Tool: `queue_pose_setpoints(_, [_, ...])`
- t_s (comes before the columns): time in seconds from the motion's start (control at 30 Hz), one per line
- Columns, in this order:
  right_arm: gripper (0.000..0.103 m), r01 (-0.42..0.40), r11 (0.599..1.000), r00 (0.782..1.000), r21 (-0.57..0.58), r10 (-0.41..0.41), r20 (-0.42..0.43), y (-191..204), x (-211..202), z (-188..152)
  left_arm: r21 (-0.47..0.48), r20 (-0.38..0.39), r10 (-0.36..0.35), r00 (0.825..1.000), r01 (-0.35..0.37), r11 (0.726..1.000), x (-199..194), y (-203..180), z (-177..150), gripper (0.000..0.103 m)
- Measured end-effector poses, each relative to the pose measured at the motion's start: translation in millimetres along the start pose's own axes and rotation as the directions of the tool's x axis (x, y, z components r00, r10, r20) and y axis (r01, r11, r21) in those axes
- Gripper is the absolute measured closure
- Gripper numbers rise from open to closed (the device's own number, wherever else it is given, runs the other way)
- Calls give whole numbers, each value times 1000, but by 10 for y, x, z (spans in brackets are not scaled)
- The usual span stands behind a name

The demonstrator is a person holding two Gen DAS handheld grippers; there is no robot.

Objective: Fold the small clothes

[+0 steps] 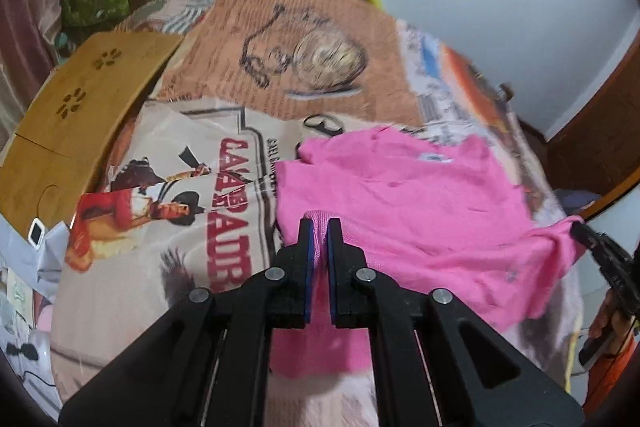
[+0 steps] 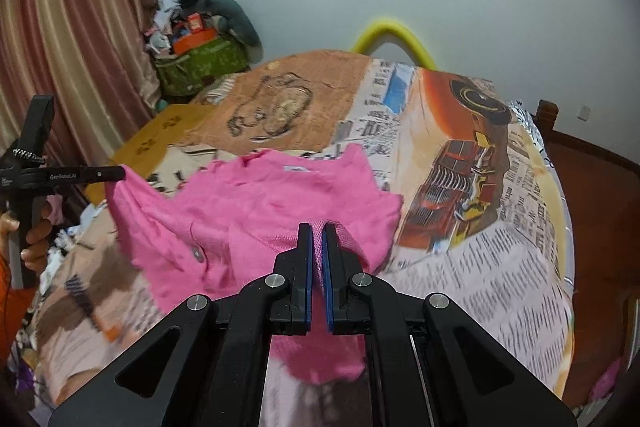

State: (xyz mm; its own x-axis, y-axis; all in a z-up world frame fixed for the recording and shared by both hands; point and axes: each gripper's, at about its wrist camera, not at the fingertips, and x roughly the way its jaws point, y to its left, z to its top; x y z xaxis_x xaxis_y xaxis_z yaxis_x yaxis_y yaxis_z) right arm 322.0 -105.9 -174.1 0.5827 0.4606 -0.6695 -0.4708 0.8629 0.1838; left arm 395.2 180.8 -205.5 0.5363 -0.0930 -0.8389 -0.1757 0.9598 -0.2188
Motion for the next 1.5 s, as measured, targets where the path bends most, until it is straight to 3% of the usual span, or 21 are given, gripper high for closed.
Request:
queue_pose_setpoints(0.17, [99, 32, 999, 997, 23, -30, -75, -224, 458, -7, -11, -77, 41, 996, -42, 999, 555, 152, 18, 98])
queue_pose_setpoints(0.3, [99, 42, 999, 991, 14, -39, -132, -277, 669, -119, -16, -114, 44, 992, -46, 999, 752, 209, -41, 94])
queue_pose_setpoints(0.5, [96, 50, 999, 990, 2, -49, -135, -251, 539, -181, -45, -89, -13, 996, 9, 999, 478, 280, -67, 88])
queue_pose_setpoints(0.57, [89, 40, 999, 992, 15, -37, -123, -242, 409, -179, -51, -72, -23, 997, 19, 999, 319, 308, -104, 84])
queue_pose_setpoints(0.63, [76, 32, 999, 995, 18, -30, -94, -233, 226, -200, -45, -59, -26, 998, 23, 999, 159, 325, -178, 79])
queue_pose_setpoints(0.77, [73, 39, 999, 997, -4, -40, -64, -154, -47, -265, -48, -62, -36, 997, 33, 998, -23, 379, -388, 76])
queue_pose_setpoints(1.0, [72, 44, 999, 996, -8, -45, -73, -81, -227, -470, -75, -132, -64, 989, 54, 996, 39, 426, -727, 75])
queue_pose_setpoints(1.17, [66, 46, 999, 995, 11, -44, -86, -56, -188, -618, -90, -145, -75, 987, 62, 994, 132, 402, -810, 75])
queue_pose_setpoints(1.4, [66, 26, 998, 994, 51, -20, -109, -101, -30, -729, 1, -141, -68, 988, 69, 998, 168, 211, -873, 75])
queue_pose_setpoints(1.5, [66, 21, 997, 993, 68, -13, -121, -119, 54, -759, 54, -131, -55, 990, 62, 997, 182, 100, -912, 90])
